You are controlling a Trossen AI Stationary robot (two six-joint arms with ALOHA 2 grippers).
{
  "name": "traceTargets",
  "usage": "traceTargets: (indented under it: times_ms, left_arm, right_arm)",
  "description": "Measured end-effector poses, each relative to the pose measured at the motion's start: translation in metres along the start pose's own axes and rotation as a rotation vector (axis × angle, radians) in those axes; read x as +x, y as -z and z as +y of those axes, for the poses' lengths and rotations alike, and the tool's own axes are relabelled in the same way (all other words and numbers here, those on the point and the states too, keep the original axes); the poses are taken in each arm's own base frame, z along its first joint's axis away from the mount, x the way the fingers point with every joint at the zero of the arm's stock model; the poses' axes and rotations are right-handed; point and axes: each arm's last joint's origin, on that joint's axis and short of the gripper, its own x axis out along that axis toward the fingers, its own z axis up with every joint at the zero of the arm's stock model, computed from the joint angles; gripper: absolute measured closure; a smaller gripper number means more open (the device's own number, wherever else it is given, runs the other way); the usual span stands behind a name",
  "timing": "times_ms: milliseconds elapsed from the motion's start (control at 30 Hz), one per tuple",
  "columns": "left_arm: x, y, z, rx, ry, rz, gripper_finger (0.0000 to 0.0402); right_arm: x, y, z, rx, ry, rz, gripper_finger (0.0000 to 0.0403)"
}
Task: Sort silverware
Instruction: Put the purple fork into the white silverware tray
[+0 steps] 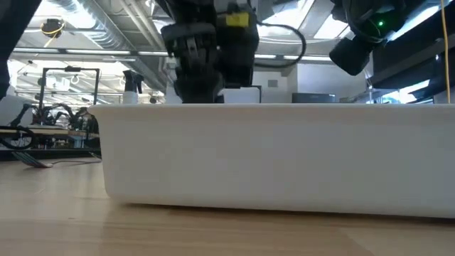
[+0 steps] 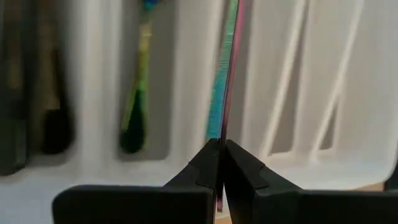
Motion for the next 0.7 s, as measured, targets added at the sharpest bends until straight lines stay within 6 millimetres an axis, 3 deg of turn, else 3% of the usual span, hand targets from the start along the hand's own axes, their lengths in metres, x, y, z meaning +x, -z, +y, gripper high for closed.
traceTargets:
  times_ms: [333, 500, 700]
  left_arm:
    - [0.005, -0.006, -0.017, 0.059, 0.135, -0.042, 0.0401]
    - [0.013, -0.015, -0.016, 0.057, 0.221, -0.112, 0.0401]
    - [0.025, -0.012, -0.011, 0.044, 0.229, -0.072, 0.0401]
  right_arm:
    - [0.000, 0.000, 0.000, 0.004, 0.001, -0.002, 0.0301]
    - [0.000, -0.001, 0.001, 0.008, 0.002, -0.005, 0.0301]
    - [0.000, -0.002, 0.002, 0.032, 0.000, -0.013, 0.0301]
